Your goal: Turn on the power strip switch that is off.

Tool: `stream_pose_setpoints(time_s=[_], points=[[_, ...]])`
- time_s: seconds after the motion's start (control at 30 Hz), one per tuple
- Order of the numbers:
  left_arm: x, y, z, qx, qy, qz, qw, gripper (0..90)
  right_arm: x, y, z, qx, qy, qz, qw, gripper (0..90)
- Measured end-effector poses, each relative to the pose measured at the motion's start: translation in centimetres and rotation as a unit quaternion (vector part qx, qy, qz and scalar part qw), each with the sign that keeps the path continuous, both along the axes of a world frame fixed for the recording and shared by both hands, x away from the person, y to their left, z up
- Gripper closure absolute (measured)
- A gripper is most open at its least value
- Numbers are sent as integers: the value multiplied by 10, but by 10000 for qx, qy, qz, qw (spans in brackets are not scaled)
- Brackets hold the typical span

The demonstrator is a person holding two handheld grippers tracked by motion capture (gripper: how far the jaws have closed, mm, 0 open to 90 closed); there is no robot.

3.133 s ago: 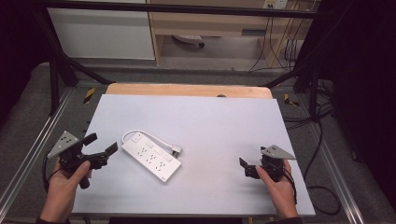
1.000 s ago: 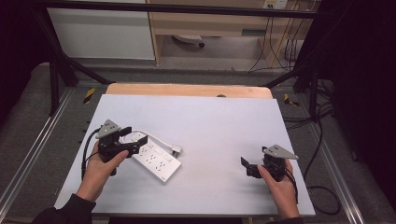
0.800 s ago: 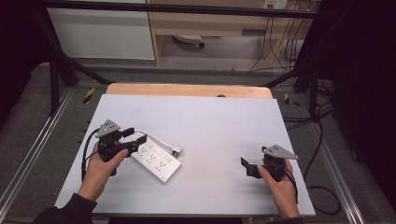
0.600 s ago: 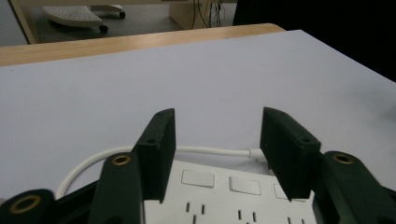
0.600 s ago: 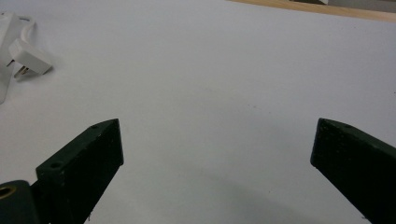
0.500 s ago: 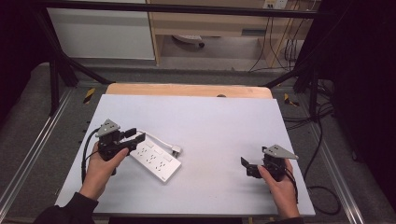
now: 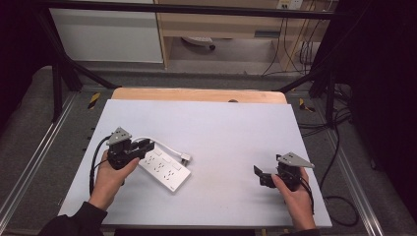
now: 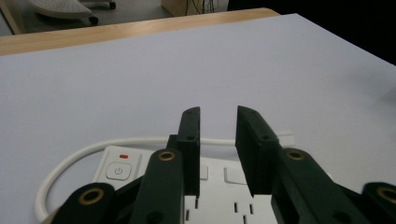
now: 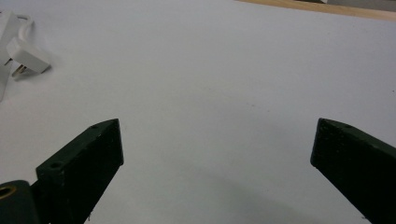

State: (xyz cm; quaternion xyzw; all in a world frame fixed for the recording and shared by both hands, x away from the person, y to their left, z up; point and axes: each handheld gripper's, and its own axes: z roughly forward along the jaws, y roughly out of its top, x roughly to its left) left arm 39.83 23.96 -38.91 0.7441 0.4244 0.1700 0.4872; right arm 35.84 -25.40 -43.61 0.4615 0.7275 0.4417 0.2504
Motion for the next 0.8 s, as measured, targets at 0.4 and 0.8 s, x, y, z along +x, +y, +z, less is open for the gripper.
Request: stream_pose_setpoints(time_s=[0.4, 0.8], points=[[4, -1, -10, -62, 192, -31, 9998, 823, 0, -1, 0, 24, 15, -5, 10000, 29], [6, 1, -18, -95, 281, -97, 9995, 886, 0, -1, 0, 0, 20, 20, 10000, 28]])
